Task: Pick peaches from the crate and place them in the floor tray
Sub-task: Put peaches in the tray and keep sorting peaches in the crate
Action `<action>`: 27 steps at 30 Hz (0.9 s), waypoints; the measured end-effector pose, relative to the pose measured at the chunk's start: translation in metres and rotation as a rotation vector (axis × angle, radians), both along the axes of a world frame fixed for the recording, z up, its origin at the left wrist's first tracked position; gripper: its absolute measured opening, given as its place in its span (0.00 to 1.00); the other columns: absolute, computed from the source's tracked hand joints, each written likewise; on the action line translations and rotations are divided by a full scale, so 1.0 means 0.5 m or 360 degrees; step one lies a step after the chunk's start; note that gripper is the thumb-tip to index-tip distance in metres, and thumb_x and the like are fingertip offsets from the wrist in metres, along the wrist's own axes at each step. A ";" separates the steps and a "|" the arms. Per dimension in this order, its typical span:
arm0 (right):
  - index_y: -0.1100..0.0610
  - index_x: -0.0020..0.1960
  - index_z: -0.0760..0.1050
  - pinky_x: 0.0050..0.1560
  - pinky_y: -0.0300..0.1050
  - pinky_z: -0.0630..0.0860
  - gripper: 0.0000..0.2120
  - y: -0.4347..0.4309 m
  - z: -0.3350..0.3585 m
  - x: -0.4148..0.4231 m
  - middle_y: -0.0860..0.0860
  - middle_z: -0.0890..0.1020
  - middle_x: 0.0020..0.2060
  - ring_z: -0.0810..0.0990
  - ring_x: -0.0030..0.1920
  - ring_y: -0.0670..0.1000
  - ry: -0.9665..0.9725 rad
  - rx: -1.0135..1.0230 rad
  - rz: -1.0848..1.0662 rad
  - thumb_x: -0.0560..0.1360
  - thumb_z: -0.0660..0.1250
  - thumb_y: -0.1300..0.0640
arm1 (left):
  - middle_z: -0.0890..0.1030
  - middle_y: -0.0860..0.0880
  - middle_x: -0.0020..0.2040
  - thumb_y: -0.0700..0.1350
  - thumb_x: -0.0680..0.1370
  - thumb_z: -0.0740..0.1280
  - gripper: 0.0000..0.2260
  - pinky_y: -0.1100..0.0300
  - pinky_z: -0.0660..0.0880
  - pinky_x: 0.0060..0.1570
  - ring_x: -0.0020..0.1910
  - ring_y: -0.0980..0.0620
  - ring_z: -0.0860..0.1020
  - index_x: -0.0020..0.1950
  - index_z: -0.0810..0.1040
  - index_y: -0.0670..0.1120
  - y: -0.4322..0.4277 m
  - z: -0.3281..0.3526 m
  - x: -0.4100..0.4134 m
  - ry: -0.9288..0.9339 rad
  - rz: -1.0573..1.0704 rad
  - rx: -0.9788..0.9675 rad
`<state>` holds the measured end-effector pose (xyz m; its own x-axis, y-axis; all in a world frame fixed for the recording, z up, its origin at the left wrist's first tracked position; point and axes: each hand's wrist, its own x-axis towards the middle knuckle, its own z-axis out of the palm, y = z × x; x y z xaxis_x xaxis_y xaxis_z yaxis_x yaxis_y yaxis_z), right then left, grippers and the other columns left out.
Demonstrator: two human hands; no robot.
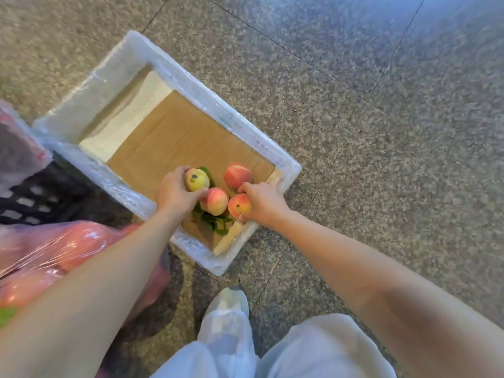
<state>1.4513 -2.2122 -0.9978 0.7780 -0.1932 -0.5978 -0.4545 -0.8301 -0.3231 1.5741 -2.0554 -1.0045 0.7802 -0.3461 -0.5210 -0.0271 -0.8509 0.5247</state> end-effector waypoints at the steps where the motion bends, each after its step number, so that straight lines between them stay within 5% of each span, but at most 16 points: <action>1: 0.54 0.63 0.71 0.56 0.51 0.70 0.28 0.001 -0.004 0.002 0.52 0.81 0.52 0.78 0.54 0.56 -0.0009 -0.0028 0.0025 0.67 0.76 0.46 | 0.77 0.41 0.60 0.49 0.68 0.77 0.29 0.48 0.72 0.59 0.60 0.41 0.75 0.66 0.73 0.45 -0.002 -0.006 0.003 0.0006 -0.0029 0.0005; 7: 0.54 0.58 0.73 0.55 0.53 0.74 0.25 -0.006 0.034 -0.007 0.50 0.80 0.52 0.79 0.52 0.54 -0.0094 0.0045 -0.0128 0.66 0.76 0.47 | 0.67 0.41 0.73 0.48 0.74 0.72 0.34 0.49 0.64 0.69 0.71 0.42 0.66 0.76 0.61 0.43 -0.004 0.025 0.001 0.0191 -0.0162 0.0099; 13: 0.55 0.58 0.76 0.59 0.51 0.70 0.12 0.003 0.264 -0.069 0.52 0.80 0.54 0.77 0.55 0.54 -0.0190 0.0290 -0.0352 0.77 0.66 0.51 | 0.75 0.44 0.63 0.46 0.76 0.68 0.18 0.50 0.71 0.59 0.62 0.43 0.73 0.65 0.74 0.45 0.003 0.233 -0.094 0.0177 -0.0302 0.0219; 18: 0.55 0.55 0.78 0.48 0.49 0.75 0.08 0.018 0.555 -0.112 0.50 0.81 0.48 0.78 0.48 0.52 -0.0246 0.0440 -0.0488 0.78 0.64 0.57 | 0.82 0.47 0.54 0.44 0.76 0.67 0.11 0.49 0.75 0.56 0.54 0.46 0.78 0.59 0.78 0.46 -0.001 0.505 -0.152 0.0259 -0.0329 0.0064; 22: 0.53 0.50 0.79 0.36 0.40 0.69 0.07 0.021 0.804 -0.122 0.43 0.75 0.33 0.73 0.33 0.44 -0.0388 0.0444 -0.0614 0.77 0.64 0.59 | 0.82 0.49 0.51 0.47 0.77 0.67 0.08 0.52 0.76 0.54 0.50 0.51 0.79 0.56 0.78 0.50 -0.004 0.776 -0.165 0.0311 -0.0373 -0.0082; 27: 0.52 0.51 0.80 0.39 0.40 0.72 0.06 0.050 1.134 -0.120 0.43 0.78 0.34 0.75 0.34 0.43 -0.0598 0.0476 -0.0571 0.76 0.66 0.58 | 0.82 0.50 0.41 0.48 0.77 0.67 0.06 0.53 0.76 0.47 0.42 0.51 0.80 0.52 0.79 0.50 0.036 1.148 -0.187 0.0162 -0.0362 -0.0314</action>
<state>1.3912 -2.1874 -0.4306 0.8639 -0.3487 -0.3633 -0.4989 -0.4942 -0.7119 1.4806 -2.0376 -0.4305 0.6182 -0.6079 -0.4982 -0.1440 -0.7107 0.6886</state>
